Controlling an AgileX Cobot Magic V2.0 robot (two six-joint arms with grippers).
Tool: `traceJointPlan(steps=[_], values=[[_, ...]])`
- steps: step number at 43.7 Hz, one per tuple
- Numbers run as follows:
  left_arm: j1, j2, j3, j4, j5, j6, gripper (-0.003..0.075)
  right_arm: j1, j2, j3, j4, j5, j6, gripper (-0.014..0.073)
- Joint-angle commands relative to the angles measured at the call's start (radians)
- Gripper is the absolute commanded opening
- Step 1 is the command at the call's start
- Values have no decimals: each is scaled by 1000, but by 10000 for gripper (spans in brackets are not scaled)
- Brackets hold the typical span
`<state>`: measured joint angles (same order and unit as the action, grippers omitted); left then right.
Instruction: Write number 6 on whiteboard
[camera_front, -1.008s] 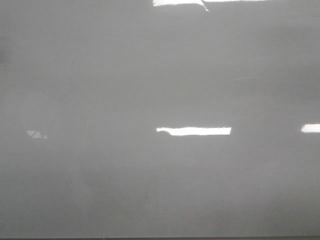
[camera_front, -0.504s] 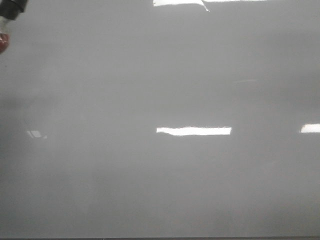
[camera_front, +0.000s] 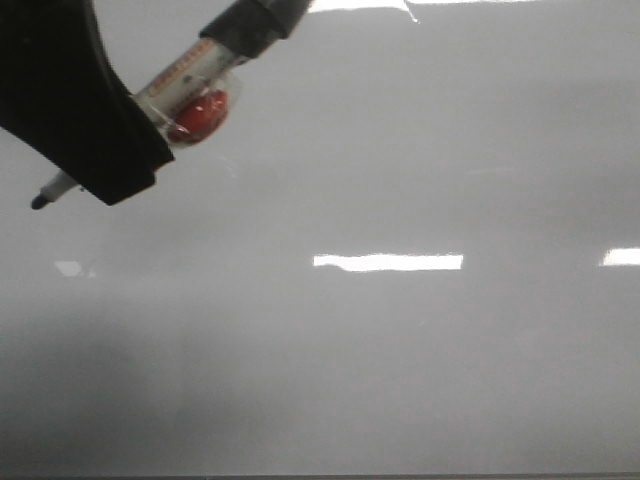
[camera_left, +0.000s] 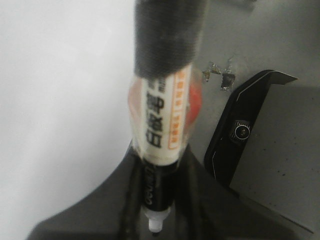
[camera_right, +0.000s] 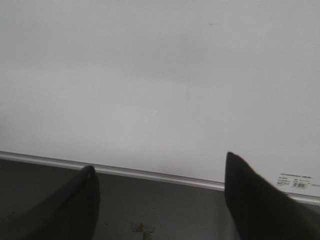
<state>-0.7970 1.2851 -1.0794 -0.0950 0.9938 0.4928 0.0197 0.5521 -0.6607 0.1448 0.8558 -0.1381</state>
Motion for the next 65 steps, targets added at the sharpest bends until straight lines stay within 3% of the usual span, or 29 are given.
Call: traceJointPlan(steps=[1, 10, 14, 19, 31, 40, 53, 65], values=[[-52, 7, -48, -17, -23, 39, -20, 1, 25, -36, 115, -38, -122, 549], [-102, 48, -58, -15, -27, 99, -20, 22, 122, -100, 361, 70, -455, 549], [-109, 53, -58, -14, -30, 106, -20, 76, 179, -134, 444, 100, -634, 543], [-109, 53, -58, -14, -48, 108, -20, 173, 250, -176, 485, 135, -758, 512], [-109, 53, -58, -18, -77, 173, -20, 408, 443, -293, 484, 150, -801, 494], [-109, 53, -58, -35, -84, 191, -20, 543, 559, -357, 484, 82, -813, 489], [-109, 53, -58, -35, -84, 191, -20, 638, 635, -371, 484, -40, -813, 478], [-109, 53, -58, -35, -99, 191, -20, 638, 635, -371, 491, -47, -812, 188]])
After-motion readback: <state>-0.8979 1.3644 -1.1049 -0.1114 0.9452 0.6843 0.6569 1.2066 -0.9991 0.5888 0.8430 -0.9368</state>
